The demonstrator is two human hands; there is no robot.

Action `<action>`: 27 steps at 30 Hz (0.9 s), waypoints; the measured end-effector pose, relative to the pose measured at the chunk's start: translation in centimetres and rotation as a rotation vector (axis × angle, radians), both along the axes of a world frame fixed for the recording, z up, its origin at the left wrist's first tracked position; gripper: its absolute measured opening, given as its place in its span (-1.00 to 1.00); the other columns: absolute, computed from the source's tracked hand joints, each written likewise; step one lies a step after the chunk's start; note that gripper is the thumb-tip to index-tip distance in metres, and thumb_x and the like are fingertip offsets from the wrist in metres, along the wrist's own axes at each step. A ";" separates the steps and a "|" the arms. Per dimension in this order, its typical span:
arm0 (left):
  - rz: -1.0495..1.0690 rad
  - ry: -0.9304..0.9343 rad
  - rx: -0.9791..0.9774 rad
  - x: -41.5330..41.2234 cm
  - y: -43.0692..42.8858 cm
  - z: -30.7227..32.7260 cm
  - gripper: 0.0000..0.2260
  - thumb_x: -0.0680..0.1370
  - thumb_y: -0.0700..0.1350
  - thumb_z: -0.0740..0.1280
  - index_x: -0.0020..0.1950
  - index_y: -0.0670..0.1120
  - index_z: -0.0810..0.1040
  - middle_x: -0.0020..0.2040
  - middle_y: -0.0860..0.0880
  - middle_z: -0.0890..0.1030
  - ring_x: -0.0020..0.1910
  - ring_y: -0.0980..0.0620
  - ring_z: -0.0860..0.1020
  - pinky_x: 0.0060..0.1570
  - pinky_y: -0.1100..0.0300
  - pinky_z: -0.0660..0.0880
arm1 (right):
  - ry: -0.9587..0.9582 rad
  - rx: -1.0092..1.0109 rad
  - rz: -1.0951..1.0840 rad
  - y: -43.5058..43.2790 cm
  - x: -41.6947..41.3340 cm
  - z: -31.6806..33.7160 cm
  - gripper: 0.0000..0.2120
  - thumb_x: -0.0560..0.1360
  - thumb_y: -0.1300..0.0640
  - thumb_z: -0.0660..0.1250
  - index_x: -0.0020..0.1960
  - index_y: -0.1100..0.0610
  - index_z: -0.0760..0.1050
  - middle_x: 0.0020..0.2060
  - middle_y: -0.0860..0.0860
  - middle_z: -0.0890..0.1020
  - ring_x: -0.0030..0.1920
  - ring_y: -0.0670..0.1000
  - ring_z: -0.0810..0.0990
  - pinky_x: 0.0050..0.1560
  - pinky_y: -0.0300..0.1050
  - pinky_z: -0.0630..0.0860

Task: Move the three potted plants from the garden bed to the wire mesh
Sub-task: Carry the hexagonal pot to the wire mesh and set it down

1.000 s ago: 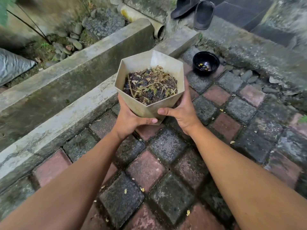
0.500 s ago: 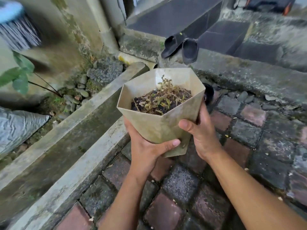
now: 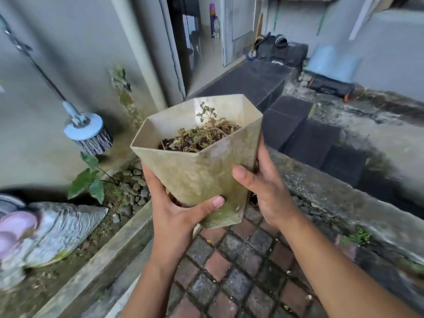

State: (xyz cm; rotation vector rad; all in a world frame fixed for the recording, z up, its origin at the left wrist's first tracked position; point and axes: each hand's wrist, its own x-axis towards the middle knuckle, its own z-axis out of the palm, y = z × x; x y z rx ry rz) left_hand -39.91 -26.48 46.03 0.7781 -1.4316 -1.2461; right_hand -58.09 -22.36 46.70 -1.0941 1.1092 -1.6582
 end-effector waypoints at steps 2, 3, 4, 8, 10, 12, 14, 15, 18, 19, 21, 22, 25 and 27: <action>-0.030 -0.008 -0.022 0.4 1.0 6.5 0.18 0.25 -0.11 0.71 0.71 -0.06 0.08 0.51 -0.01 0.52 0.45 0.02 0.60 0.30 0.15 0.64 | -0.010 0.014 -0.034 1.6 0.7 6.7 -0.02 0.42 -0.17 0.58 0.67 -0.09 0.13 0.47 -0.05 0.52 0.44 -0.04 0.54 0.30 -0.18 0.55; -0.048 -0.012 -0.030 0.5 1.6 9.8 0.17 0.25 -0.11 0.70 0.71 -0.07 0.08 0.49 0.04 0.53 0.44 0.07 0.60 0.29 0.19 0.64 | -0.015 0.014 -0.043 2.4 1.0 10.0 -0.05 0.42 -0.17 0.58 0.66 -0.13 0.14 0.47 -0.05 0.52 0.45 -0.04 0.54 0.29 -0.18 0.56; -0.065 -0.014 -0.028 0.8 2.3 13.2 0.17 0.25 -0.09 0.70 0.71 -0.08 0.08 0.49 0.05 0.52 0.43 0.10 0.59 0.30 0.19 0.64 | -0.018 0.016 -0.044 3.3 1.4 13.3 -0.09 0.44 -0.16 0.57 0.64 -0.17 0.16 0.46 -0.07 0.54 0.44 -0.05 0.55 0.29 -0.18 0.56; -0.128 -0.001 -0.007 2.7 5.4 26.3 0.28 0.26 0.16 0.73 0.75 -0.02 -0.02 0.61 -0.07 0.42 0.52 0.06 0.53 0.46 0.02 0.57 | 0.036 0.010 -0.120 7.5 3.3 26.6 -0.03 0.42 -0.15 0.59 0.66 -0.11 0.14 0.48 -0.08 0.53 0.47 -0.03 0.52 0.33 -0.14 0.55; -0.197 0.037 -0.017 4.1 6.7 31.8 0.29 0.28 0.25 0.71 0.76 0.07 -0.06 0.67 -0.11 0.35 0.59 -0.06 0.47 0.51 -0.17 0.52 | 0.047 -0.006 -0.171 10.2 4.9 32.6 0.01 0.39 -0.14 0.61 0.67 -0.10 0.12 0.50 -0.06 0.50 0.47 -0.05 0.51 0.33 -0.16 0.54; -0.299 0.055 -0.060 5.4 7.6 36.3 0.26 0.30 0.29 0.68 0.76 0.10 -0.07 0.69 -0.15 0.31 0.62 -0.13 0.43 0.53 -0.30 0.46 | 0.059 -0.029 -0.262 12.9 6.6 37.4 0.01 0.36 -0.13 0.63 0.66 -0.10 0.17 0.48 -0.11 0.53 0.44 -0.10 0.54 0.28 -0.21 0.56; -0.414 0.045 -0.109 6.5 8.5 40.1 0.25 0.32 0.36 0.63 0.76 0.10 -0.09 0.71 -0.14 0.28 0.64 -0.12 0.40 0.54 -0.30 0.44 | 0.071 -0.044 -0.392 15.8 8.6 41.4 -0.01 0.29 -0.16 0.65 0.60 -0.18 0.24 0.41 -0.18 0.59 0.39 -0.15 0.57 0.23 -0.25 0.57; -0.469 0.046 -0.120 6.9 9.1 41.8 0.25 0.31 0.39 0.62 0.76 0.11 -0.10 0.71 -0.11 0.29 0.64 -0.08 0.41 0.54 -0.28 0.44 | 0.077 -0.059 -0.459 17.4 9.6 43.1 0.01 0.28 -0.17 0.65 0.61 -0.16 0.23 0.40 -0.19 0.59 0.38 -0.16 0.58 0.22 -0.26 0.57; -0.641 0.055 -0.141 7.4 11.7 46.1 0.22 0.31 0.43 0.60 0.74 0.23 -0.10 0.67 0.03 0.38 0.56 0.09 0.51 0.50 -0.12 0.53 | 0.085 -0.110 -0.634 22.2 12.2 47.2 0.10 0.32 -0.16 0.63 0.68 0.06 0.14 0.48 -0.04 0.54 0.41 -0.06 0.57 0.20 -0.22 0.60; -0.694 0.068 -0.158 7.3 12.8 47.1 0.19 0.31 0.43 0.59 0.73 0.30 -0.10 0.67 0.06 0.38 0.55 0.10 0.51 0.49 -0.09 0.55 | 0.097 -0.139 -0.684 23.9 12.9 48.4 0.10 0.32 -0.16 0.63 0.68 0.06 0.13 0.53 0.07 0.47 0.45 0.02 0.55 0.21 -0.18 0.60; -0.787 0.097 -0.199 6.8 15.4 48.9 0.12 0.35 0.45 0.55 0.68 0.43 -0.14 0.70 0.10 0.33 0.58 0.09 0.48 0.48 -0.05 0.54 | 0.161 -0.191 -0.786 27.3 13.9 50.7 0.04 0.33 -0.20 0.62 0.66 -0.03 0.17 0.55 0.16 0.40 0.49 0.11 0.49 0.25 -0.13 0.59; -0.837 0.110 -0.222 6.4 17.1 49.8 0.08 0.38 0.46 0.52 0.66 0.48 -0.17 0.71 0.13 0.30 0.59 0.11 0.46 0.48 0.02 0.54 | 0.203 -0.203 -0.851 29.2 14.2 51.7 -0.01 0.34 -0.24 0.61 0.63 -0.12 0.22 0.53 0.14 0.43 0.48 0.11 0.49 0.27 -0.11 0.58; -0.979 0.150 -0.273 5.0 22.8 52.1 -0.04 0.43 0.50 0.43 0.57 0.62 -0.23 0.65 0.40 0.27 0.57 0.32 0.41 0.37 0.39 0.50 | 0.305 -0.230 -1.037 35.6 14.8 54.4 -0.13 0.34 -0.32 0.56 0.55 -0.27 0.28 0.45 0.06 0.52 0.44 0.05 0.53 0.30 -0.08 0.57; -1.030 0.156 -0.304 3.9 26.9 53.5 -0.07 0.39 0.58 0.38 0.49 0.69 -0.25 0.55 0.61 0.25 0.53 0.45 0.38 0.35 0.50 0.44 | 0.352 -0.240 -1.115 40.2 15.1 55.5 -0.12 0.38 -0.31 0.54 0.60 -0.21 0.25 0.48 0.07 0.49 0.46 0.05 0.52 0.35 -0.04 0.56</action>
